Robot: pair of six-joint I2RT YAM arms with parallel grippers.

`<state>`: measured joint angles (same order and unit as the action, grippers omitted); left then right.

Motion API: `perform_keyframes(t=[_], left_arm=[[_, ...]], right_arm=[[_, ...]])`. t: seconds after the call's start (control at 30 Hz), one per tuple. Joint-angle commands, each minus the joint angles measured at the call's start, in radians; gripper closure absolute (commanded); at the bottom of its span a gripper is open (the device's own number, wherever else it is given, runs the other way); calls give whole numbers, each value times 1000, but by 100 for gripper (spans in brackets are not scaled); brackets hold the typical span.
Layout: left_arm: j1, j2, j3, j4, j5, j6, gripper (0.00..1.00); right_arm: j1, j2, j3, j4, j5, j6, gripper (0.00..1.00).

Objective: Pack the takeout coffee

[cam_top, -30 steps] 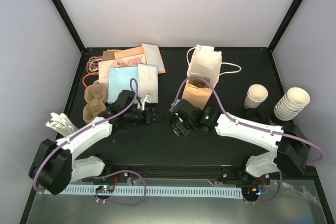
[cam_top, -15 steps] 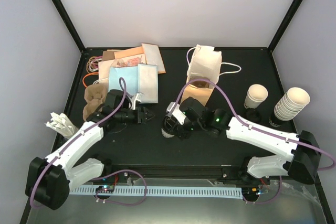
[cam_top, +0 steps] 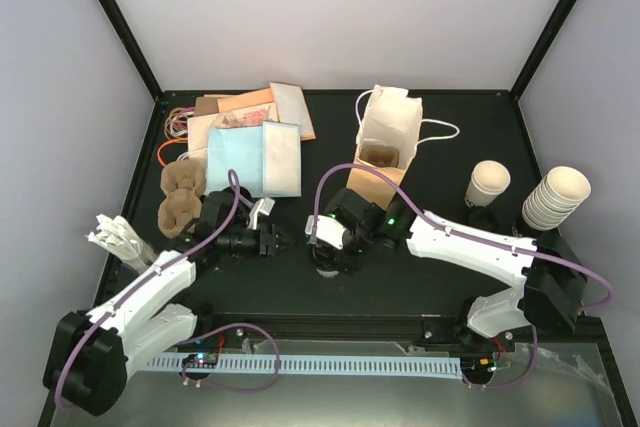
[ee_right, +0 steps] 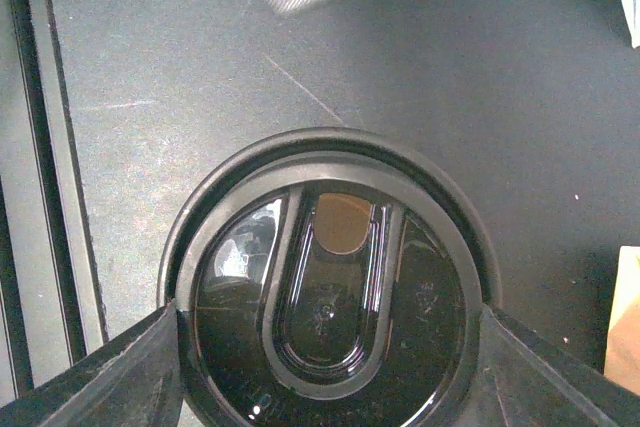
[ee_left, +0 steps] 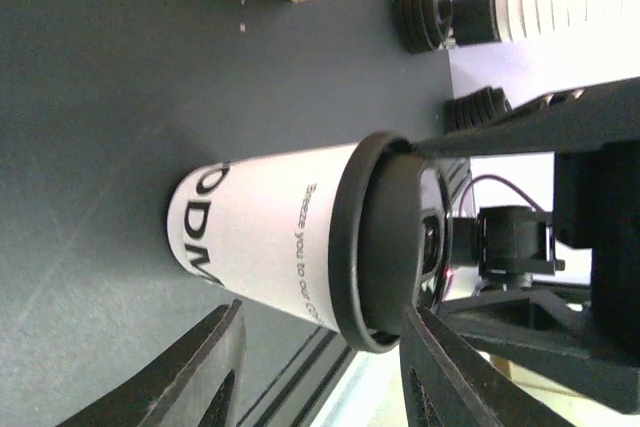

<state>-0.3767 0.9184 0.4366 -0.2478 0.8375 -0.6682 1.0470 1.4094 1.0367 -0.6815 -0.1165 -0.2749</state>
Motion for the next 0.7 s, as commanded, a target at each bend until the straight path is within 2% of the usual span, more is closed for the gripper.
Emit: perform_keyframes(t=[0.0, 0.27, 0.4, 0.5, 0.67], left_arm=[[-49, 1, -32, 117, 28, -71, 55], [-109, 86, -23, 190, 21, -77, 56], [-125, 122, -22, 182, 0, -62, 61], [-128, 128, -25, 171, -27, -44, 70], [-139, 156, -26, 173, -38, -25, 71]], right_arm=[[5, 14, 13, 4, -38, -41, 30], [5, 8, -30, 23, -49, -33, 30], [5, 5, -43, 23, -47, -32, 31], [5, 2, -46, 25, -48, -29, 31], [5, 2, -50, 28, -56, -33, 31]])
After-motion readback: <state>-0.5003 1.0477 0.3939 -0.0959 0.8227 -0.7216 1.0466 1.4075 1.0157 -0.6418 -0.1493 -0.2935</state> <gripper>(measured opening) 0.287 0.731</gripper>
